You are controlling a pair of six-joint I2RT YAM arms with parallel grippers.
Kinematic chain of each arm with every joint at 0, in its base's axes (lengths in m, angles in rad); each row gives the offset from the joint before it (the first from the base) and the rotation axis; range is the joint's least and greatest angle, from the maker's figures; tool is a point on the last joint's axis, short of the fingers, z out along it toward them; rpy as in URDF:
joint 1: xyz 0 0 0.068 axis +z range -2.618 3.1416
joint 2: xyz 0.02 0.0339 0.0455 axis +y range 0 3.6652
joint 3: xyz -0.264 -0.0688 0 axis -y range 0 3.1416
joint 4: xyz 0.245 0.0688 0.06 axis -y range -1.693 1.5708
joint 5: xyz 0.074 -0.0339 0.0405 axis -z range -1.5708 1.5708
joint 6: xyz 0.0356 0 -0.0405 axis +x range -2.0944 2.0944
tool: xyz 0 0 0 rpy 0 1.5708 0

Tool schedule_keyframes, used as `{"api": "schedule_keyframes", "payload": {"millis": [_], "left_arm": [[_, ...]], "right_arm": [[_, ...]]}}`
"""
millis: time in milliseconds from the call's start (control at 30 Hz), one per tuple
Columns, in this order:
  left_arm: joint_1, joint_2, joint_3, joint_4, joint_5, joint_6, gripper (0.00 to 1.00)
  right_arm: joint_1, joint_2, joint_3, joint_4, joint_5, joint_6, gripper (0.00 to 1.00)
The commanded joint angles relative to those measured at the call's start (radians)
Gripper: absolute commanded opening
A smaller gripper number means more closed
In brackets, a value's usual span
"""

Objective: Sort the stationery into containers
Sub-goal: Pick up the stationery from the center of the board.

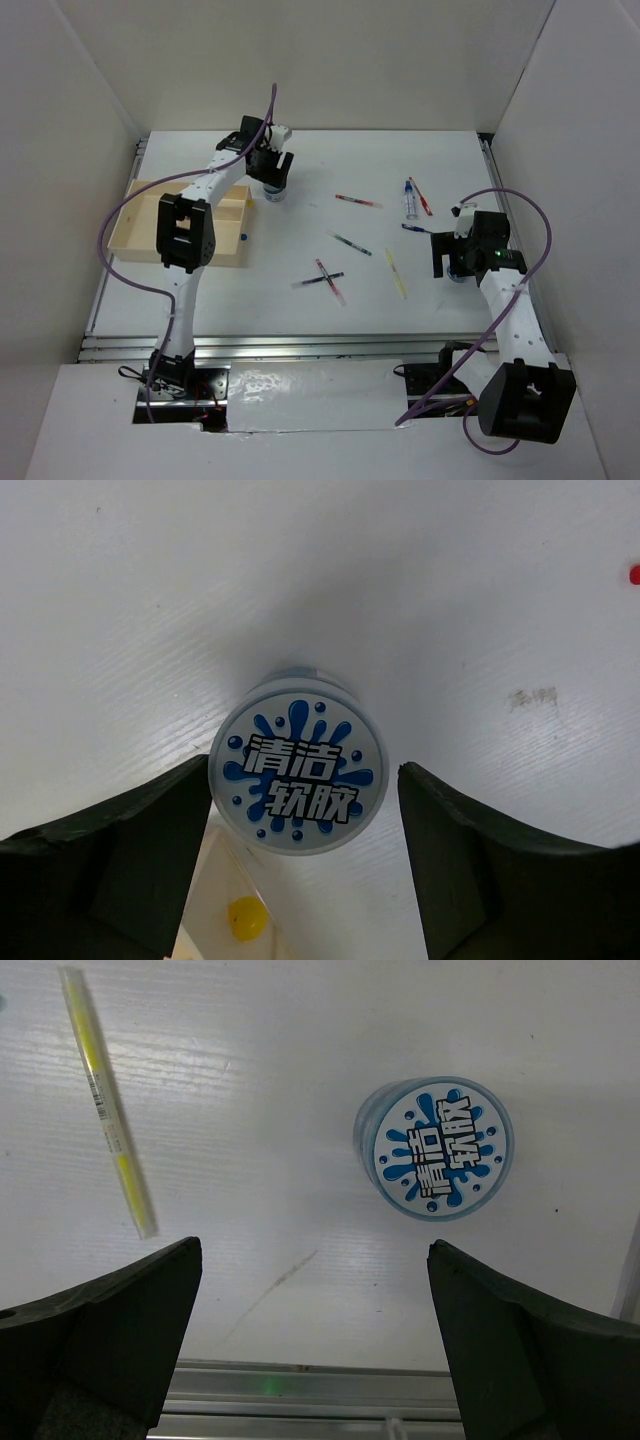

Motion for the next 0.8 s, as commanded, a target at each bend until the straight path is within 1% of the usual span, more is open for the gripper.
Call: {"api": "schedule_keyframes", "payload": {"millis": [0, 67, 100, 133, 200, 267, 300, 367, 400, 433, 500, 633, 733, 767], "left_arm": [[0.004, 0.031, 0.048, 0.02, 0.035, -0.012, 0.84], [0.004, 0.037, 0.054, 0.017, 0.032, -0.014, 0.8], [0.004, 0.037, 0.054, 0.019, 0.035, -0.014, 0.74], [0.004, 0.039, 0.054, 0.019, 0.035, -0.014, 0.71], [0.002, 0.036, 0.055, 0.019, 0.035, -0.012, 0.54], [0.004, 0.025, 0.055, 0.02, 0.036, -0.016, 0.45], [0.004, 0.007, 0.055, 0.025, 0.05, -0.016, 0.34], [0.004, -0.018, 0.055, 0.032, 0.062, -0.023, 0.22], [0.002, -0.052, 0.063, 0.038, 0.074, -0.031, 0.12], [0.002, -0.07, 0.066, 0.042, 0.078, -0.038, 0.07], [0.002, -0.131, 0.084, 0.037, 0.081, -0.061, 0.0], [0.004, -0.256, 0.091, -0.03, 0.087, -0.051, 0.0], [0.027, -0.383, 0.023, -0.089, 0.098, -0.028, 0.0], [0.042, -0.462, -0.047, -0.095, 0.108, -0.029, 0.0]], "right_arm": [[-0.004, 0.003, 0.039, 0.027, 0.007, 0.004, 1.0], [-0.004, 0.005, 0.041, 0.026, 0.009, 0.004, 1.0], [-0.004, 0.002, 0.041, 0.026, 0.009, 0.004, 1.0], [-0.004, 0.002, 0.039, 0.024, 0.009, 0.004, 1.0], [-0.004, 0.003, 0.043, 0.024, 0.012, 0.004, 1.0], [-0.003, 0.002, 0.047, 0.024, 0.015, 0.007, 1.0], [-0.004, 0.002, 0.047, 0.024, 0.023, 0.01, 1.0], [-0.004, 0.0, 0.053, 0.02, 0.029, 0.013, 1.0], [-0.004, 0.0, 0.056, 0.011, 0.032, 0.014, 1.0], [-0.008, 0.0, 0.061, 0.006, 0.038, 0.016, 1.0], [-0.017, -0.001, 0.069, -0.005, 0.035, 0.016, 1.0], [-0.04, -0.011, 0.081, -0.025, 0.018, 0.007, 1.0], [-0.05, -0.023, 0.084, -0.036, 0.003, -0.001, 1.0], [-0.054, -0.026, 0.081, -0.034, -0.003, -0.006, 1.0]]}}
